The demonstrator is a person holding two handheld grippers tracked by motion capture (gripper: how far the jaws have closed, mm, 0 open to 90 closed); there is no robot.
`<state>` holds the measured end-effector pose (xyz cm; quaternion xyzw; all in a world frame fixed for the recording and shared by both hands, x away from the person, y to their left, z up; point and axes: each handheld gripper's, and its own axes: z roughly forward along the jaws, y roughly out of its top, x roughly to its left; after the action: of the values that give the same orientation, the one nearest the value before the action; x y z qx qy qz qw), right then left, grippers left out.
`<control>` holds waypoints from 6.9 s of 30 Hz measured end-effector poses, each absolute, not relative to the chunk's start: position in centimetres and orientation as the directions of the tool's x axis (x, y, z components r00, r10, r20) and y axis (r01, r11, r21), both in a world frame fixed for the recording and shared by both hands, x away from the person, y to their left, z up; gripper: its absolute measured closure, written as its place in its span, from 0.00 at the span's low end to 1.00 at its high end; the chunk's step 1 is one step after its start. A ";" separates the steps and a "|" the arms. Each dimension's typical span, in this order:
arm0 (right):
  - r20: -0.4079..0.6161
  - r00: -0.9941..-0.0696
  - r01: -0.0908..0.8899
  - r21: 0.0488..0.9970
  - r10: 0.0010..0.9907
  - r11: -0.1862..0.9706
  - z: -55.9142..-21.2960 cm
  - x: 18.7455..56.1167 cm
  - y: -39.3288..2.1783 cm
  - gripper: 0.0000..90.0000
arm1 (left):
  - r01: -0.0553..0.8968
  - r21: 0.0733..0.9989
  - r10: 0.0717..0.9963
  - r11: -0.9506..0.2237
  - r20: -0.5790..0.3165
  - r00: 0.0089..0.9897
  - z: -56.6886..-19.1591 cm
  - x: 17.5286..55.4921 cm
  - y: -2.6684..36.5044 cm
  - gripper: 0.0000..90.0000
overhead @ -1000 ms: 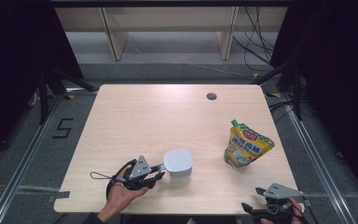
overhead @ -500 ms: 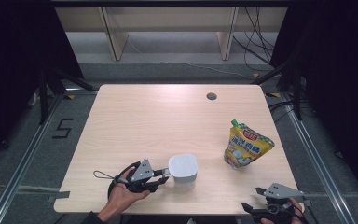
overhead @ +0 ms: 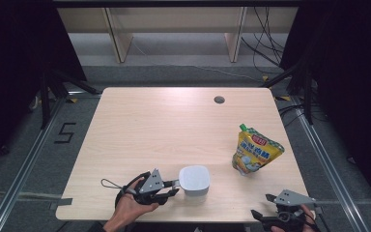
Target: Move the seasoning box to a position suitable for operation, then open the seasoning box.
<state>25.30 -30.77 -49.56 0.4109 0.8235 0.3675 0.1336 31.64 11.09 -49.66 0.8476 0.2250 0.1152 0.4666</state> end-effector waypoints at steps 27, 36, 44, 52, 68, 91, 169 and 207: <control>0.119 -0.617 0.585 0.730 0.778 0.353 -49.6 25.5 -30.4 0.18 | 0.297 0.865 0.499 -0.405 -0.062 0.864 -44.8 29.9 13.2 0.56; 0.085 -0.624 0.565 0.735 0.777 0.373 -49.5 25.7 -30.7 0.20 | 0.237 0.886 0.493 -0.399 -0.011 0.870 -43.1 30.1 12.9 0.94; 0.085 -0.632 0.560 0.737 0.770 0.379 -49.6 25.7 -30.6 0.21 | 0.233 0.886 0.486 -0.402 -0.010 0.874 -42.4 30.7 12.0 0.99; 0.076 -0.645 0.547 0.740 0.760 0.391 -49.5 25.6 -30.5 0.24 | 0.249 0.882 0.491 -0.399 -0.024 0.871 -42.1 31.6 11.0 0.99; 0.066 -0.646 0.530 0.756 0.760 0.385 -49.4 25.6 -30.1 0.26 | 0.259 0.881 0.481 -0.396 -0.042 0.876 -42.7 32.2 10.4 0.99; 0.066 -0.681 0.452 0.821 0.729 0.348 -48.4 25.6 -28.3 0.53 | 0.268 0.886 0.493 -0.379 -0.052 0.869 -43.0 31.9 10.4 0.99; -0.070 -0.872 0.136 0.916 0.485 0.377 -42.0 28.7 -15.7 1.00 | 0.323 0.844 0.541 -0.427 -0.047 0.840 -47.0 29.7 15.0 0.49; -0.020 -0.815 0.251 0.889 0.579 0.384 -44.4 29.6 -19.6 0.46 | 0.342 0.807 0.559 -0.481 -0.018 0.829 -49.2 28.8 15.0 0.27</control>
<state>29.62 -19.55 -44.42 0.2548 0.8149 0.4933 0.1664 28.80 14.98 -49.20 0.8515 0.2645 0.1245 0.4353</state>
